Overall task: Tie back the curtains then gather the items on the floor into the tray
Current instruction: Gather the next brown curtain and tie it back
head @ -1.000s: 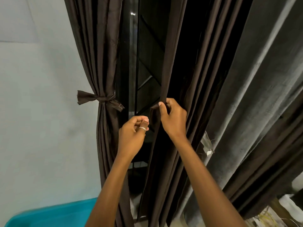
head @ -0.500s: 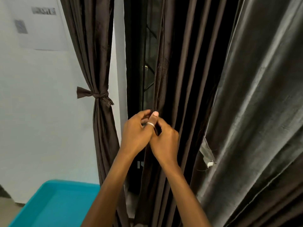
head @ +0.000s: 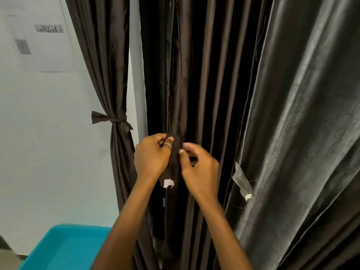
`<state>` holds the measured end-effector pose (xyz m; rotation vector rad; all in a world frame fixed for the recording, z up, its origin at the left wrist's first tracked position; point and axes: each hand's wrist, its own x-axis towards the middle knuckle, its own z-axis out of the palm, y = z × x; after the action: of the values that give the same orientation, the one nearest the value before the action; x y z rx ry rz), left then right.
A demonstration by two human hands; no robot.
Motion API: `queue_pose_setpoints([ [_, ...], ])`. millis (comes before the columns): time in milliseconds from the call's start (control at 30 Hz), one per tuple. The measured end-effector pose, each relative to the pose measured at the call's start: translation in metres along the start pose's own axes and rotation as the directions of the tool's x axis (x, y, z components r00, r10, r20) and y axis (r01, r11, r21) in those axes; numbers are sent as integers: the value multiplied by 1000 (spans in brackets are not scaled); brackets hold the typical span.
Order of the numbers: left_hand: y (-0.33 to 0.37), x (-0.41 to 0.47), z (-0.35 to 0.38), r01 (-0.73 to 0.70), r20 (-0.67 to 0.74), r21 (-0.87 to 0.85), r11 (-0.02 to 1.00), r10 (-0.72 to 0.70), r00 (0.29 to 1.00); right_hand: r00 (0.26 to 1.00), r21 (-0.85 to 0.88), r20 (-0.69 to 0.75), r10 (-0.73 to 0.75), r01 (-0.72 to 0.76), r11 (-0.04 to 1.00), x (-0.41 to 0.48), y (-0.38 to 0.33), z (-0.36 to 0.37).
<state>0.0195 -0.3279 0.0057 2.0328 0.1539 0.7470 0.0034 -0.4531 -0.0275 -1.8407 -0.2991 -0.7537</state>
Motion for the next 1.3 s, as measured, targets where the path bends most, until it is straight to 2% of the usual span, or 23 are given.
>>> queue_pose_setpoints([
  [67,-4,2,-3,-29,41,-31,999,30,999,967,-115,-252,31,-62,991,8,2,-8],
  [133,-7,5,-5,-38,71,-65,997,43,997,946,-183,-324,32,-96,978,15,-2,-11],
  [233,-10,10,-11,-9,101,-90,996,18,995,958,-232,-284,25,-94,968,28,-2,-11],
  [333,-21,20,-26,26,51,-79,997,-22,998,968,-258,-245,57,-122,958,47,8,-26],
  [467,-37,36,-48,48,-46,-53,997,-51,998,942,-267,-299,153,-236,934,65,24,-58],
  [567,-43,41,-52,48,-61,-53,997,-51,997,927,-236,-327,182,-266,934,63,25,-63],
  [800,-46,29,-54,-10,-105,-45,999,5,994,929,-164,-345,135,-202,966,26,12,-49],
  [933,-33,10,-40,-100,-77,-45,994,96,992,968,-138,-236,83,-118,983,16,1,-25],
  [1100,-18,-2,-19,-149,-16,-75,986,148,989,989,-223,-144,-38,5,975,8,2,7],
  [1200,-16,-2,-14,-153,5,-102,983,154,988,979,-253,-204,-21,-32,967,8,2,14],
  [1300,-19,2,-16,-130,14,-119,984,132,991,956,-179,-278,90,-144,973,23,4,12],
])
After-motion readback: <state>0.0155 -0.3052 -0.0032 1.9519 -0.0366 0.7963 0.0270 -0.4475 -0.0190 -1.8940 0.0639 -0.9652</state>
